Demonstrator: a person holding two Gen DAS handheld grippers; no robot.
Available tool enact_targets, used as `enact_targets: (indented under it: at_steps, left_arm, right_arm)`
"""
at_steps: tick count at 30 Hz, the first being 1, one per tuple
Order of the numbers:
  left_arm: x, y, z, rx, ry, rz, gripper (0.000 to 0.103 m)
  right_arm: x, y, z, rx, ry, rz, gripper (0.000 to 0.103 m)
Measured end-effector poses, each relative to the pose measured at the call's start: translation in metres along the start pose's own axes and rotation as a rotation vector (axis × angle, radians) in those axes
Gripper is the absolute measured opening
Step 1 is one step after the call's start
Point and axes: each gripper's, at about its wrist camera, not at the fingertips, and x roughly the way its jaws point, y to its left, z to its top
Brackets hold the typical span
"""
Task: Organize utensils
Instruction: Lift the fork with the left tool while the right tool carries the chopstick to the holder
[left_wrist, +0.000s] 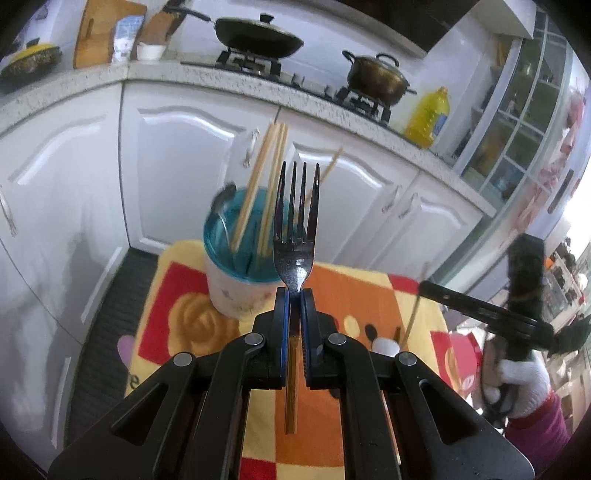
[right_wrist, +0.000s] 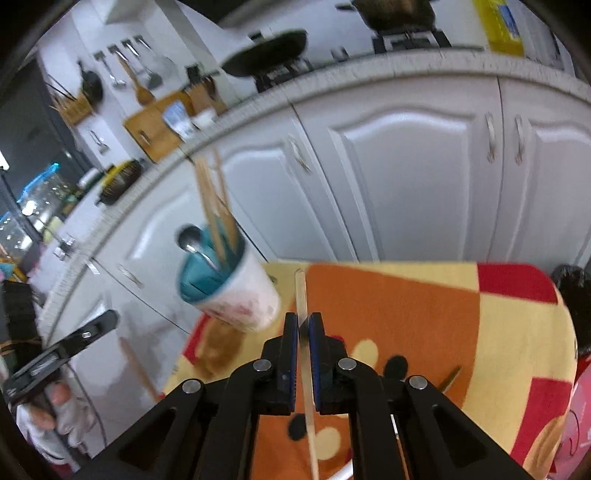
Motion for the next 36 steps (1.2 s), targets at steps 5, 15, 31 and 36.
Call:
enact_targets:
  at_steps: [5, 15, 31, 36]
  left_arm:
    - [-0.013, 0.007, 0.030, -0.004, -0.074, 0.014, 0.004]
    - [0.003, 0.025, 0.107, -0.032, -0.184, 0.073, 0.004]
    - [0.091, 0.035, 0.116, 0.071, -0.198, 0.236, 0.004]
    - [0.102, 0.037, 0.100, 0.077, -0.177, 0.235, 0.004]
  right_arm:
    - [-0.026, 0.035, 0.029, -0.064, -0.092, 0.065, 0.006]
    - [-0.049, 0.084, 0.101, -0.166, -0.199, 0.136, 0.006]
    - [0.053, 0.103, 0.140, -0.230, -0.126, 0.092, 0.005]
    - [0.085, 0.092, 0.126, -0.211, -0.051, 0.108, 0.005]
